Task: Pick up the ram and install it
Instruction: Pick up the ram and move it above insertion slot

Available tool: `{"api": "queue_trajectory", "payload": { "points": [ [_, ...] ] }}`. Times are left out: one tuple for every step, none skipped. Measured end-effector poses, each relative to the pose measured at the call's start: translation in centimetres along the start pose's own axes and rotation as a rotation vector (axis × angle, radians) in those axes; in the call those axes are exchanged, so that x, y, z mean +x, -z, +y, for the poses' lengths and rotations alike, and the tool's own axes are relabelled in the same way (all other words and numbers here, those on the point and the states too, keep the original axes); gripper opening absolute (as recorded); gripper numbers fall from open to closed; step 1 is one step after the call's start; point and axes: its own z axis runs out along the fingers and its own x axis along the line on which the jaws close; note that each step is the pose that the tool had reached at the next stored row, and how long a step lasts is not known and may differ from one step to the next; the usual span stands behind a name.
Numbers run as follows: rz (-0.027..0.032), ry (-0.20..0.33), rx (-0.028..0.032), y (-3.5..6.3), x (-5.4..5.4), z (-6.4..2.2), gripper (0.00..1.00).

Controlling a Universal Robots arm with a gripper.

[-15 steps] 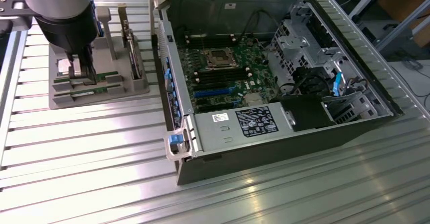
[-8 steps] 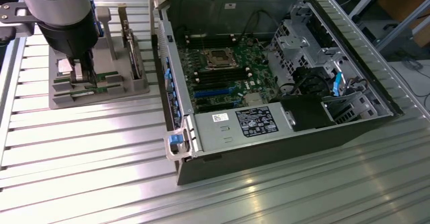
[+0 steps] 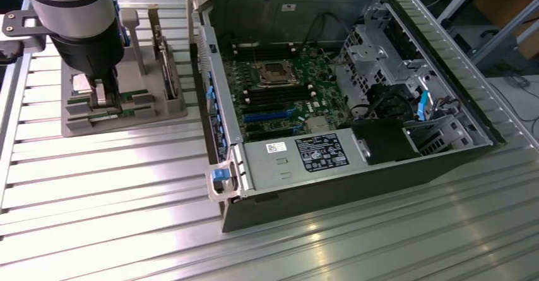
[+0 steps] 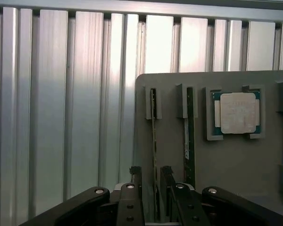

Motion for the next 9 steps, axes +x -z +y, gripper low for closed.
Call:
{"api": "queue_trajectory", "payload": {
  "points": [
    [0.0015,0.036,-0.001,-0.11,0.01,-0.01,0.3],
    [0.002,0.05,-0.0012,-0.21,0.01,-0.01,0.3],
    [0.0022,0.053,-0.0014,-0.32,0.01,0.02,0.3],
    [0.0023,0.054,-0.0015,-0.38,0.01,0.06,0.3],
    [0.0023,0.055,-0.0015,-0.45,0.01,0.09,0.3],
    [0.0023,0.056,-0.0013,-0.58,0.01,0.16,0.3],
    [0.0022,0.057,-0.0013,-0.63,0.01,0.19,0.3],
    [0.0023,0.057,-0.0014,-0.69,0.0,0.21,0.3],
    [0.0022,0.057,-0.0013,-0.78,-0.03,0.22,0.3]
  ]
}}
